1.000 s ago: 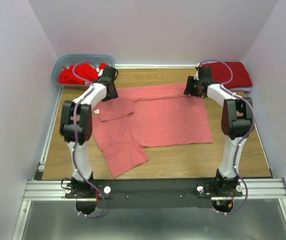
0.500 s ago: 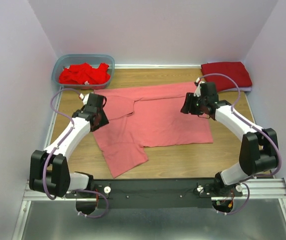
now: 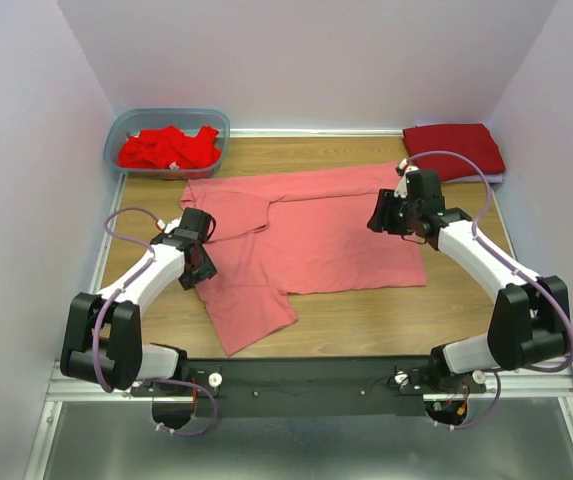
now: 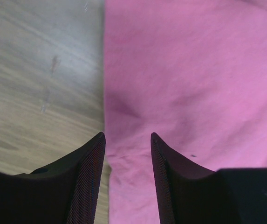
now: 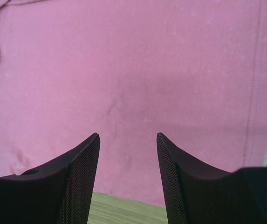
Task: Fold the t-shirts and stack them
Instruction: Fold the tshirt
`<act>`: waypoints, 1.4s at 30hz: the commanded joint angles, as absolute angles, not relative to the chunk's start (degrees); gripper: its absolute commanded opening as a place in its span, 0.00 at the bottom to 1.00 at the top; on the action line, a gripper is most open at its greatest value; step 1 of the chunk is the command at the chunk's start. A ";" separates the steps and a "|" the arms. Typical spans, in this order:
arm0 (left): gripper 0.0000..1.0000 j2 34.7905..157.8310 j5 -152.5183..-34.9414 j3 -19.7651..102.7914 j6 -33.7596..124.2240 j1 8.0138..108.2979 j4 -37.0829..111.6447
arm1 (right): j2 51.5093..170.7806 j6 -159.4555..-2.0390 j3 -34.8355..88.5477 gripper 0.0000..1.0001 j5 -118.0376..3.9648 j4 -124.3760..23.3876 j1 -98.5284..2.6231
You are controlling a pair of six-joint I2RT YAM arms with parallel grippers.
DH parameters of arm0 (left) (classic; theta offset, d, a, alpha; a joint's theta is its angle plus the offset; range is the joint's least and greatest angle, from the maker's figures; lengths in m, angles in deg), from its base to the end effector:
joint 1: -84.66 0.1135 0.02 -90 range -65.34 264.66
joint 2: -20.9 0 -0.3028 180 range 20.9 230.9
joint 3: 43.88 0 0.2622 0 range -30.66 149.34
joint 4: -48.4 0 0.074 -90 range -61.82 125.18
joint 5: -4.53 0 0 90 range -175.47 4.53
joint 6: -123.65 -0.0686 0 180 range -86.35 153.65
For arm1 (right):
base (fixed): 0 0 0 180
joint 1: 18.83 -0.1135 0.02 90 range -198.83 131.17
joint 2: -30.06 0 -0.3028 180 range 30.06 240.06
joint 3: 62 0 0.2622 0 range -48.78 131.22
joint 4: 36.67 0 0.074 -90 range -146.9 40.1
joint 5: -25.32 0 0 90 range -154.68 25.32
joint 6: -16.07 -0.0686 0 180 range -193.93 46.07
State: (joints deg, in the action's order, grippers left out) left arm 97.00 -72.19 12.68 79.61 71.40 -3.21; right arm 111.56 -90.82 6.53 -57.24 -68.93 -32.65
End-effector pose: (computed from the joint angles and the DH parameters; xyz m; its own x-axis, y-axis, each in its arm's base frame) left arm 0.2371 -0.0397 0.1865 -0.7489 -0.5423 -0.3809 -0.5572 0.8264 -0.0811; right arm 0.3191 0.0876 0.2533 -0.7542 0.1112 -0.6472 -0.1111 0.9498 0.2926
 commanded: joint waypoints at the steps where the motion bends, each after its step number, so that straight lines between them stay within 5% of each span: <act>1: 0.51 96.58 -70.00 12.15 83.05 71.03 -7.27 | 110.22 -91.42 5.36 0.59 -60.11 -68.53 -32.71; 20: 0.39 106.07 -71.23 15.57 81.29 70.95 -8.77 | 106.88 -91.86 5.27 0.60 -60.72 -67.92 -32.71; 30: 0.00 106.33 -72.28 15.49 80.59 70.77 -9.12 | 107.14 -92.13 4.40 0.60 -60.20 -67.74 -32.80; 42: 0.00 97.82 -76.68 12.15 78.83 70.59 -5.17 | 106.27 -95.64 -0.08 0.60 -70.46 -76.87 -32.45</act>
